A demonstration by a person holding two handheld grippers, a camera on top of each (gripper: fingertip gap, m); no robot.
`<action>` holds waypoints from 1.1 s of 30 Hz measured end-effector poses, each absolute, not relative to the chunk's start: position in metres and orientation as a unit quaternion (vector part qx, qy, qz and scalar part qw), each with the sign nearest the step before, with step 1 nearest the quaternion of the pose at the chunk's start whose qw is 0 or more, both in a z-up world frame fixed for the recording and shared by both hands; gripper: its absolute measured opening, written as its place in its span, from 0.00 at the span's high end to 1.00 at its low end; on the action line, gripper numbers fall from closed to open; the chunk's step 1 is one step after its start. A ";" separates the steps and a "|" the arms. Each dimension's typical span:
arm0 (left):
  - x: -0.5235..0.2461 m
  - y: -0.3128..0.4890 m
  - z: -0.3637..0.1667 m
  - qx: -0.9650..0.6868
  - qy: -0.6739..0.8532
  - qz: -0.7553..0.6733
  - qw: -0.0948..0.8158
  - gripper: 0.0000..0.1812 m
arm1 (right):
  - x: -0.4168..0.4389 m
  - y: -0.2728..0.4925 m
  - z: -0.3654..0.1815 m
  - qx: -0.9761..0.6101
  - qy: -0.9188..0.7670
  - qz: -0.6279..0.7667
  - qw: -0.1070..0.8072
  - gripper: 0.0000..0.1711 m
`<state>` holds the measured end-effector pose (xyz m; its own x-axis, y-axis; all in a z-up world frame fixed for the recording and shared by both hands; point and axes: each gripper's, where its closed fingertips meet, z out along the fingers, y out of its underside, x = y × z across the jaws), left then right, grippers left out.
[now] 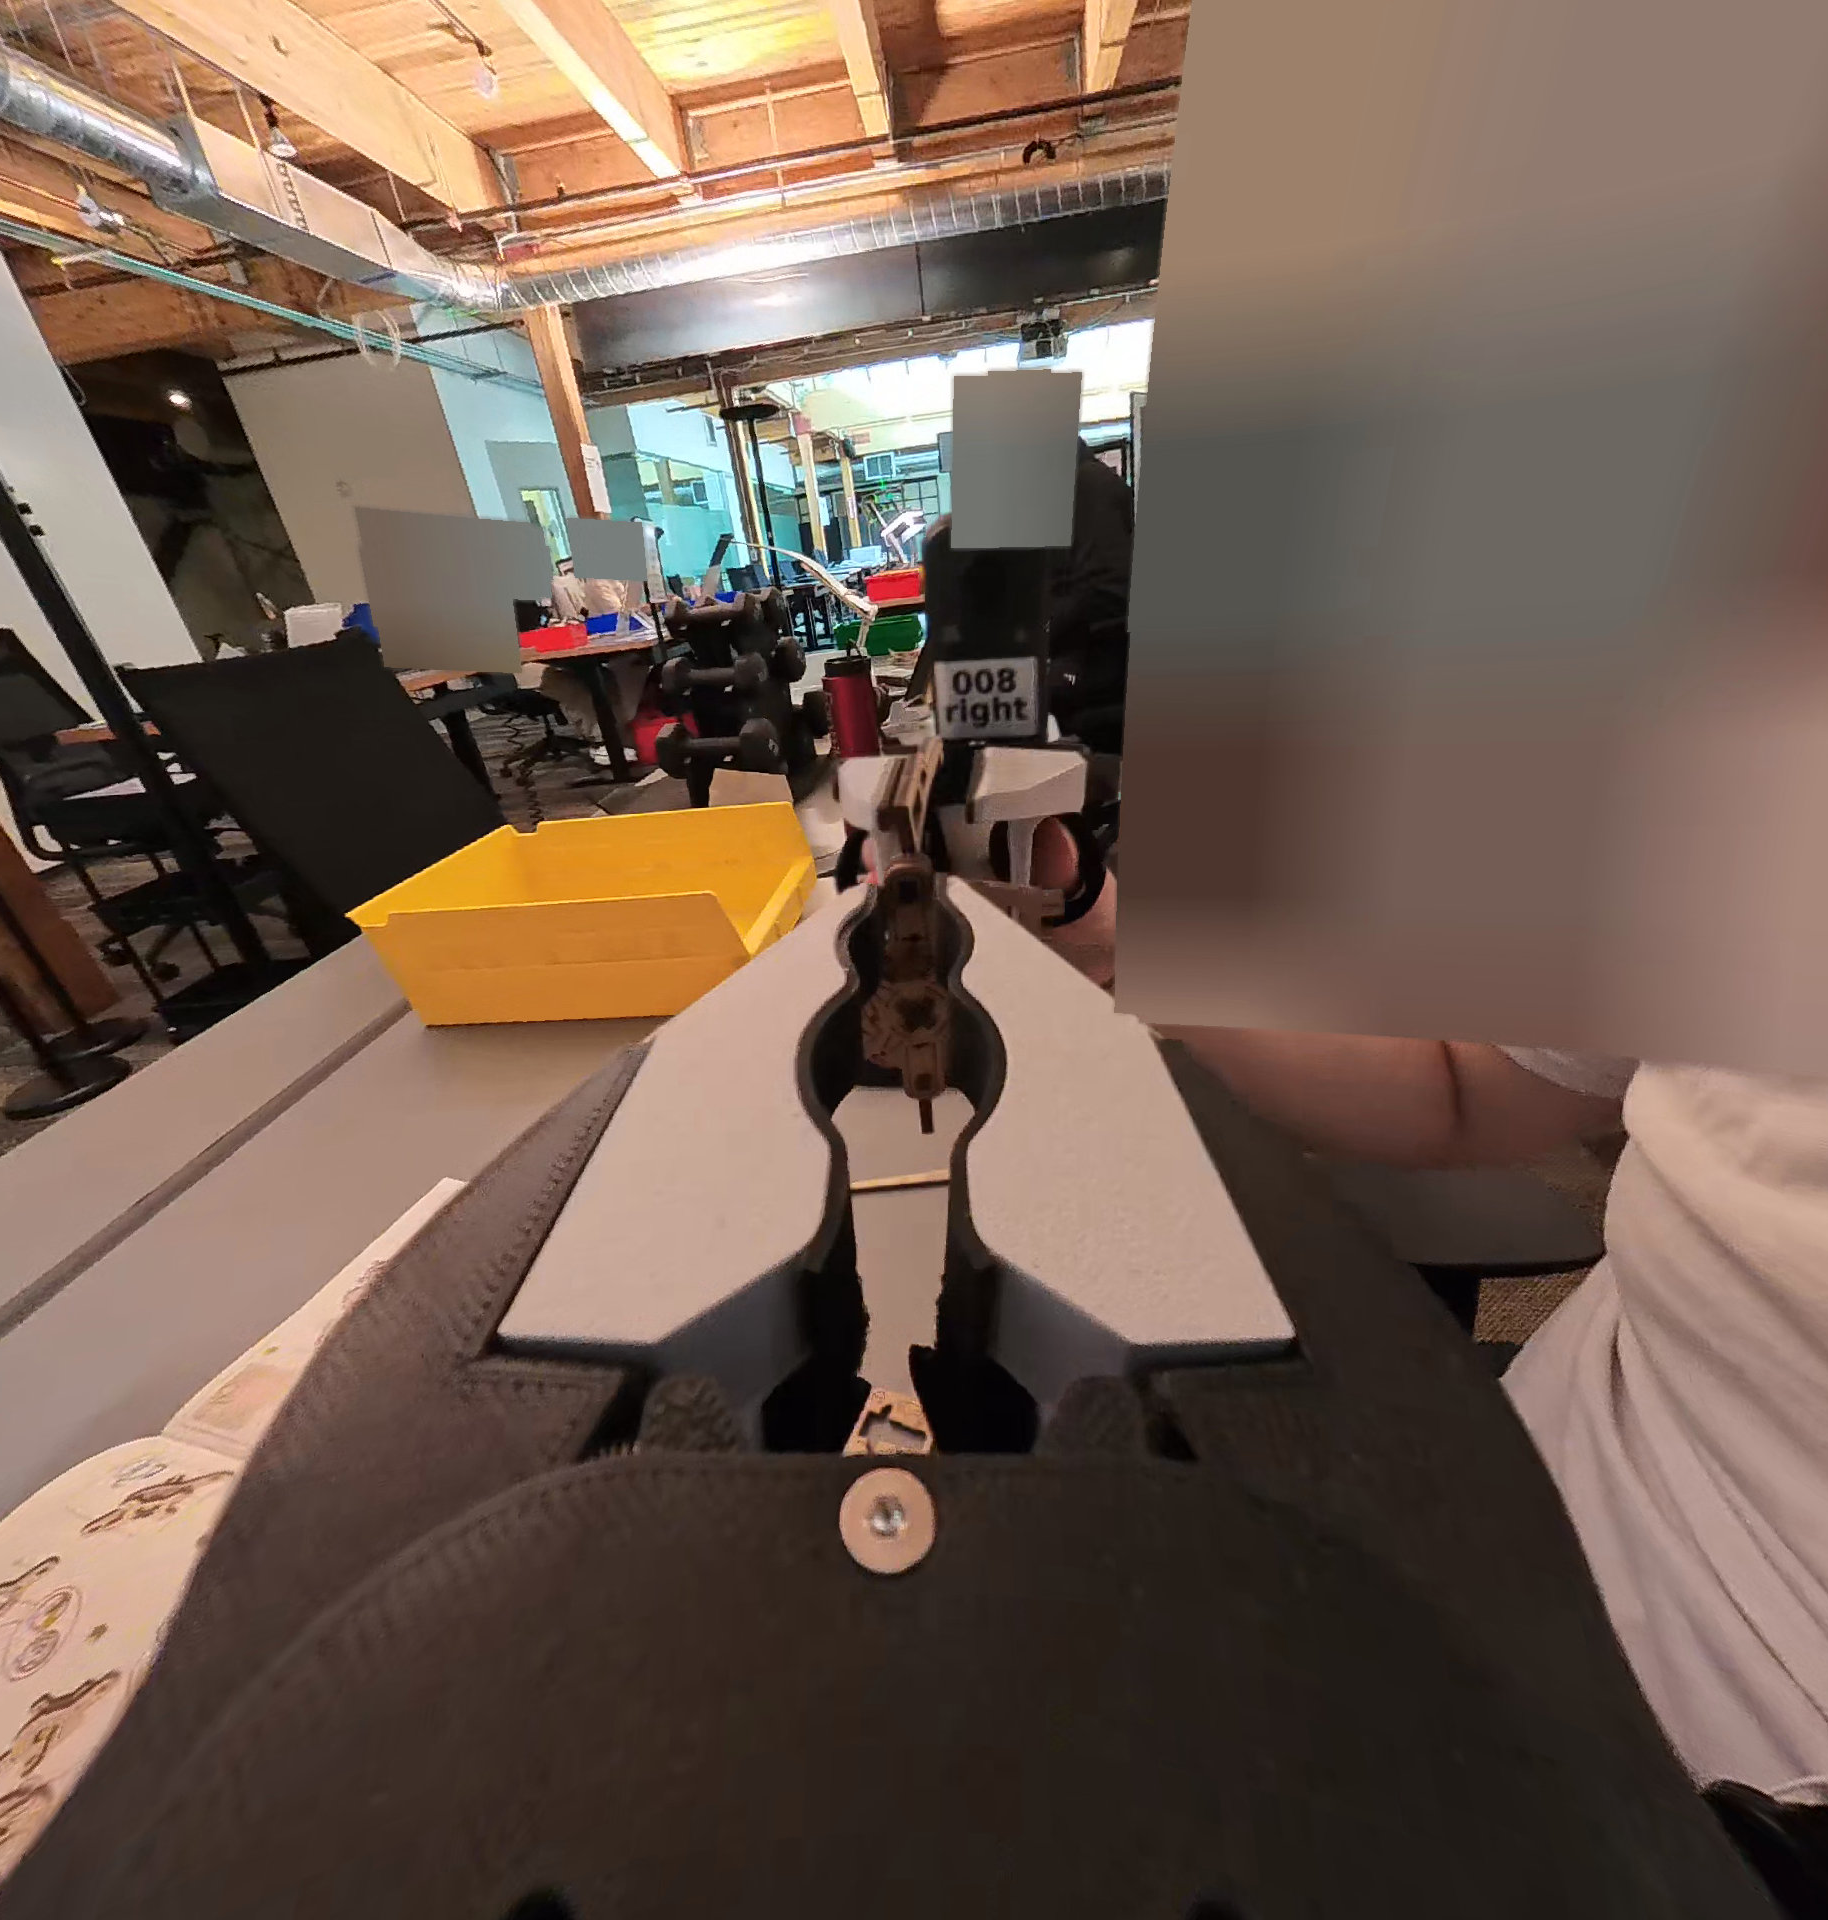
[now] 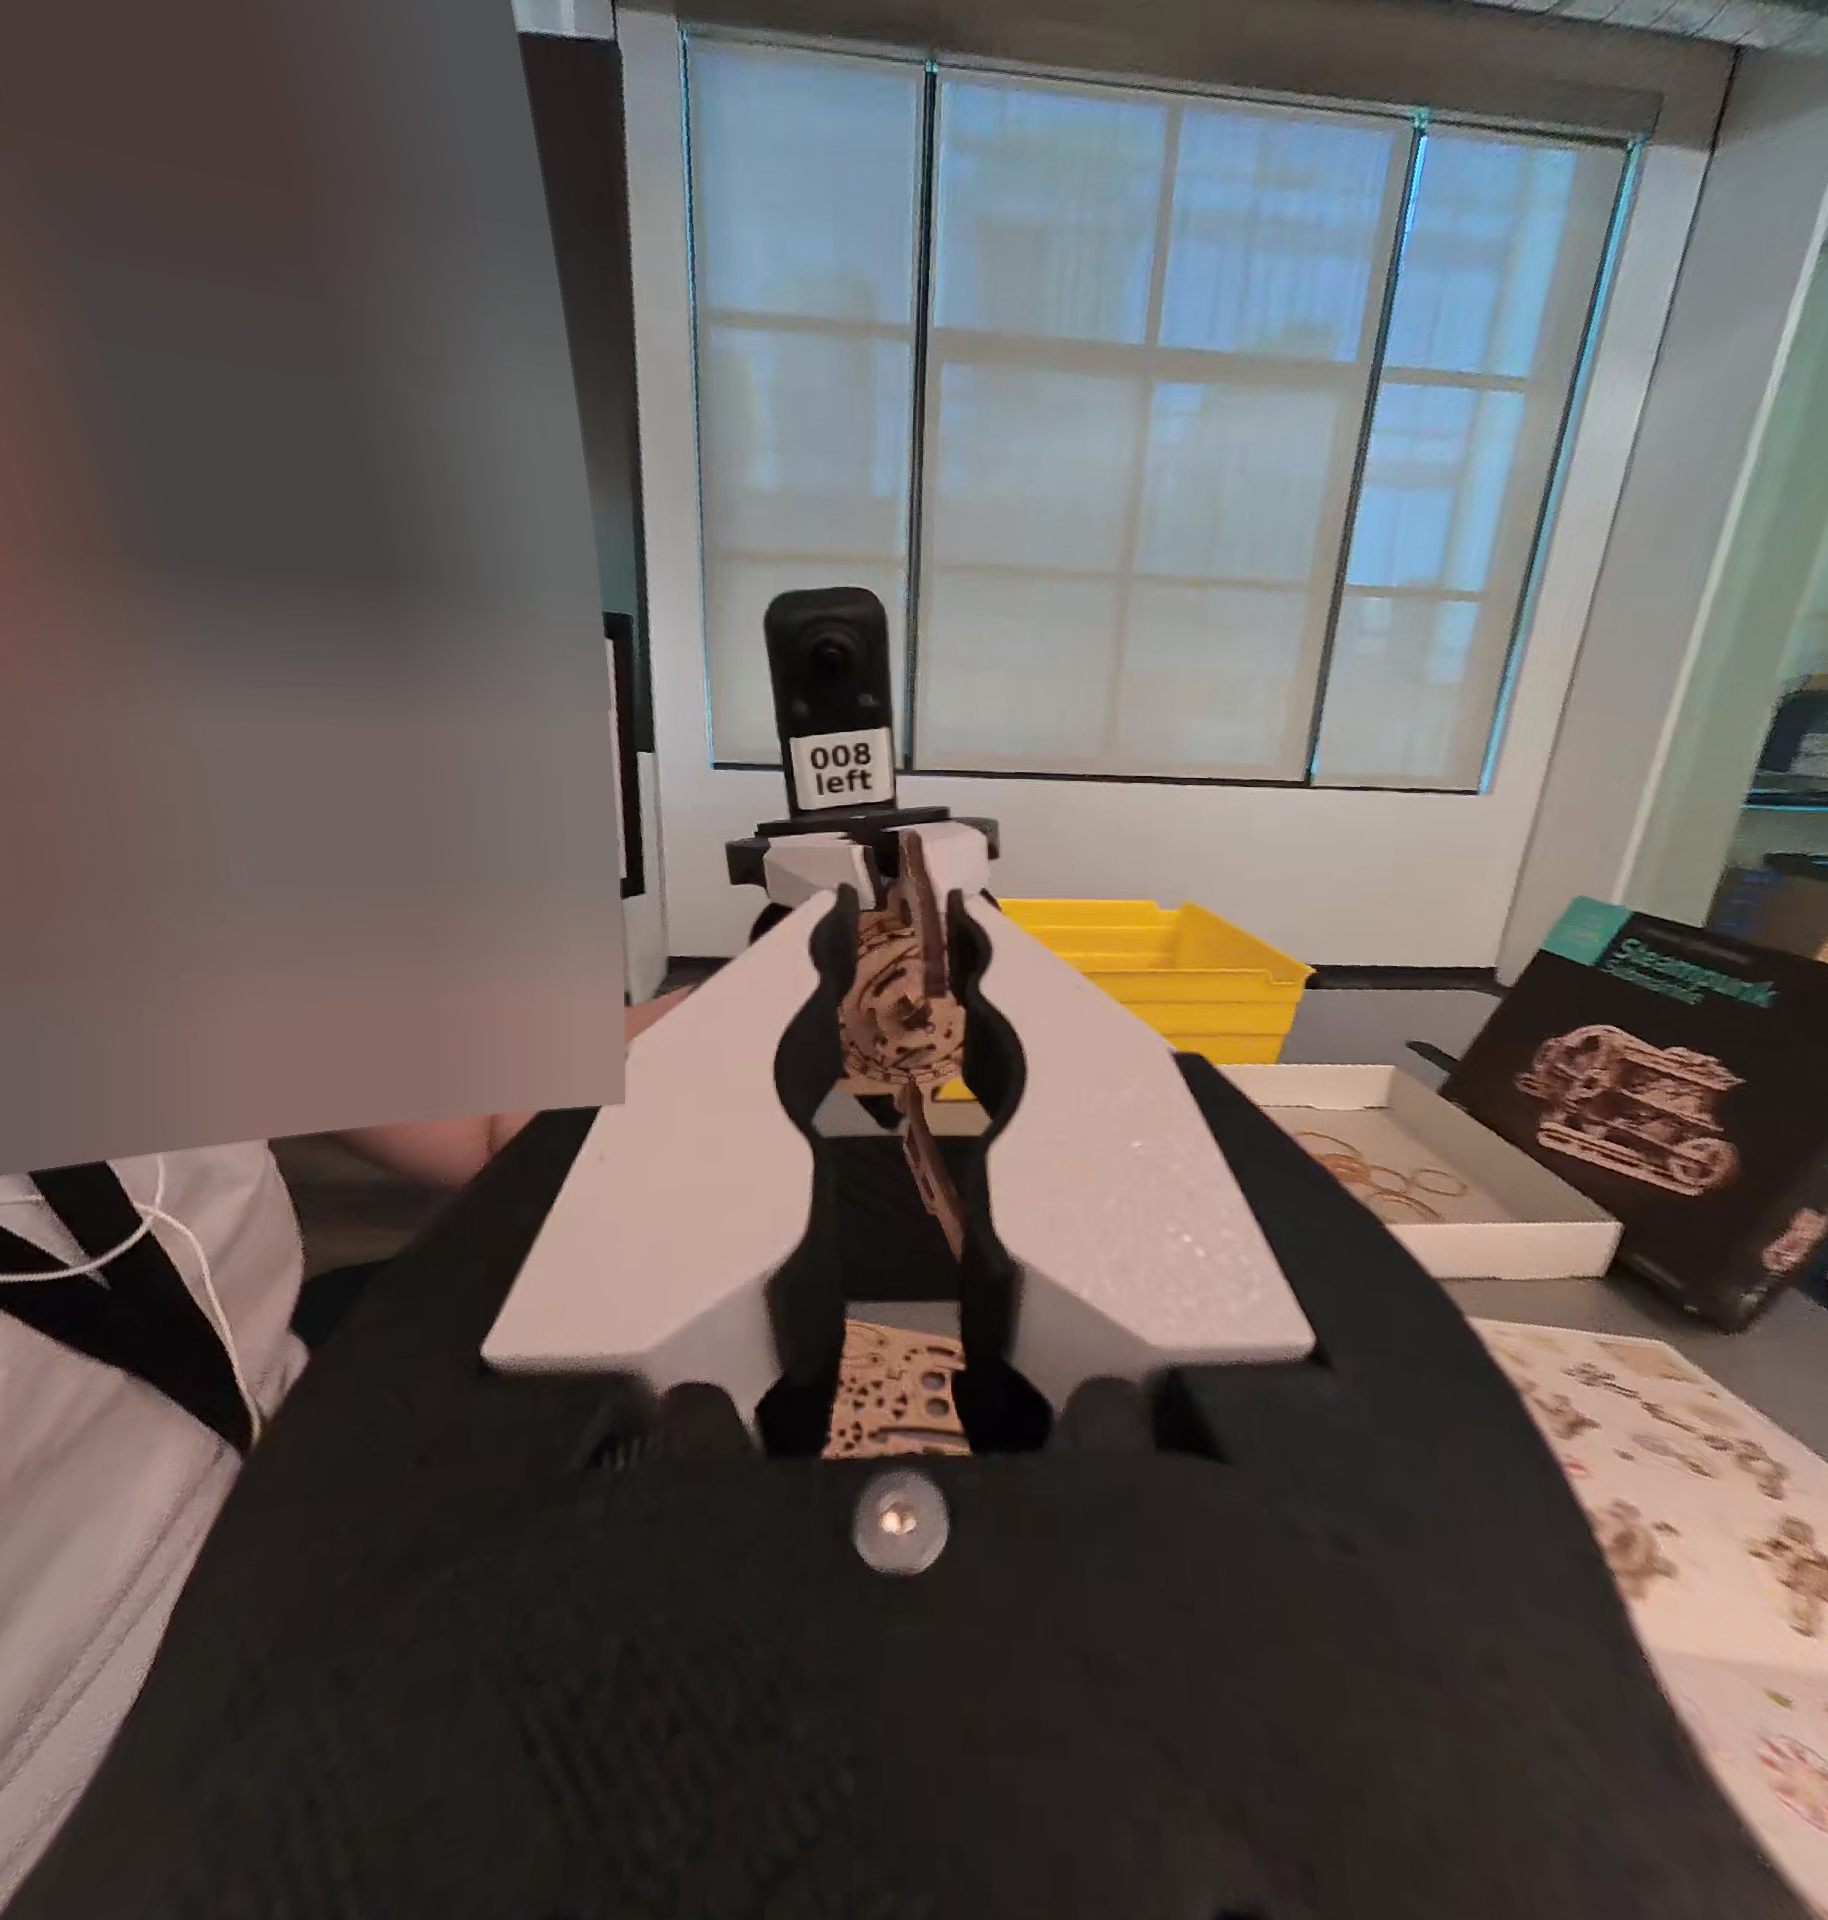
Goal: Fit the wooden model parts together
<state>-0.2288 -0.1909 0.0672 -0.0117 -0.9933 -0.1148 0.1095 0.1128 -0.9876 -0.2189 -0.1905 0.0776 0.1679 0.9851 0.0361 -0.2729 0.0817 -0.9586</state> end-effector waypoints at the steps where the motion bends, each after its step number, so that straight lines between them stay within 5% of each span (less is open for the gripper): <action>1: -0.228 -0.191 0.067 -0.438 0.503 -0.503 0.550 0.97 | -0.222 -0.190 0.076 -0.449 -0.397 0.518 0.610 0.92; 14: -0.224 -0.191 0.066 -0.446 0.498 -0.515 0.537 0.97 | -0.227 -0.186 0.069 -0.465 -0.401 0.521 0.593 0.96; 22: -0.230 -0.200 0.074 -0.441 0.482 -0.583 0.483 0.97 | -0.198 -0.199 0.078 -0.418 -0.497 0.469 0.598 0.90; 28: -0.229 -0.200 0.077 -0.437 0.470 -0.611 0.463 0.97 | -0.192 -0.197 0.088 -0.379 -0.515 0.559 0.528 0.88; 33: -0.235 -0.194 0.081 -0.441 0.474 -0.580 0.495 0.97 | -0.194 -0.196 0.064 -0.428 -0.552 0.495 0.517 0.77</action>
<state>-0.2355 -0.1937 0.0805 -0.1216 -0.9917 0.0422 0.1562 -0.0611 -0.9858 -0.1939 -0.1961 0.0645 -0.0992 0.9841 0.1471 -0.0398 0.1438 -0.9888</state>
